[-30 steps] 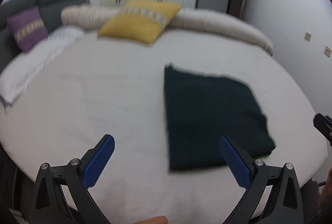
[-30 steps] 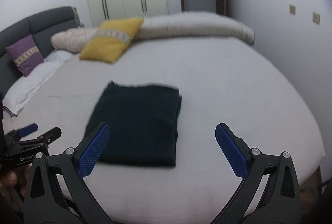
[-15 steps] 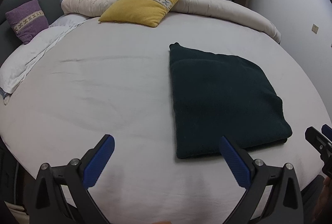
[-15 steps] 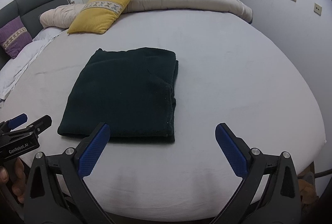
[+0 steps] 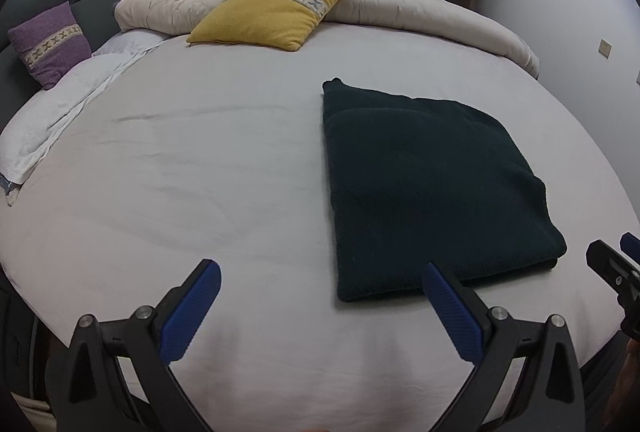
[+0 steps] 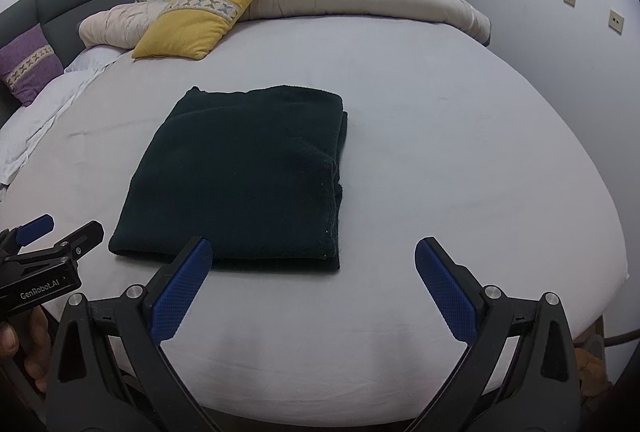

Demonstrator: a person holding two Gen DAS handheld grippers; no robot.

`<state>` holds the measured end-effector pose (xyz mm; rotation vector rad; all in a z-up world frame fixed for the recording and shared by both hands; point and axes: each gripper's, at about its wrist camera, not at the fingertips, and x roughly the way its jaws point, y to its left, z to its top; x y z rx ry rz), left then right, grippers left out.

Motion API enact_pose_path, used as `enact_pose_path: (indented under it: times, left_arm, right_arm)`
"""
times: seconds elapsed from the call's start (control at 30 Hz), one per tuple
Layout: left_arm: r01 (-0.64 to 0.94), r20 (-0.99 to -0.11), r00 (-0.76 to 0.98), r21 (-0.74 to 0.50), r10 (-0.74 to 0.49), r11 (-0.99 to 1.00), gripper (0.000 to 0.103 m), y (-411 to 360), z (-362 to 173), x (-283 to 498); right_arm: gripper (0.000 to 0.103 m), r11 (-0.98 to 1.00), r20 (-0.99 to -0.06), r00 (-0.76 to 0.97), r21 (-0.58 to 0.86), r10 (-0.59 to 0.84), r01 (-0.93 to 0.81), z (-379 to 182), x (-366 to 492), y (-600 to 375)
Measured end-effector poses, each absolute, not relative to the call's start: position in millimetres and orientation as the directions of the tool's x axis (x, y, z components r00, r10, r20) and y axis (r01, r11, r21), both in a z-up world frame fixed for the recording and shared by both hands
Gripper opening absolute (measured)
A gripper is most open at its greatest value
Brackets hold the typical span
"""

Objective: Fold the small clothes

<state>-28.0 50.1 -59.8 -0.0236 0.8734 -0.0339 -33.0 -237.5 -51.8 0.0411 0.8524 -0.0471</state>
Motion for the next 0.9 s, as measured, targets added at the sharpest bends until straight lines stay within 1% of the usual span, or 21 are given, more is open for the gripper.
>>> enact_pose_path:
  times: [0.9]
  left_arm:
    - [0.023, -0.765, 0.642, -0.033, -0.040, 0.999, 0.103, 52.8, -60.3, -25.7]
  right_arm:
    - [0.103, 0.998, -0.760, 0.650, 0.025, -0.013, 0.050, -55.7, -29.8, -233.4]
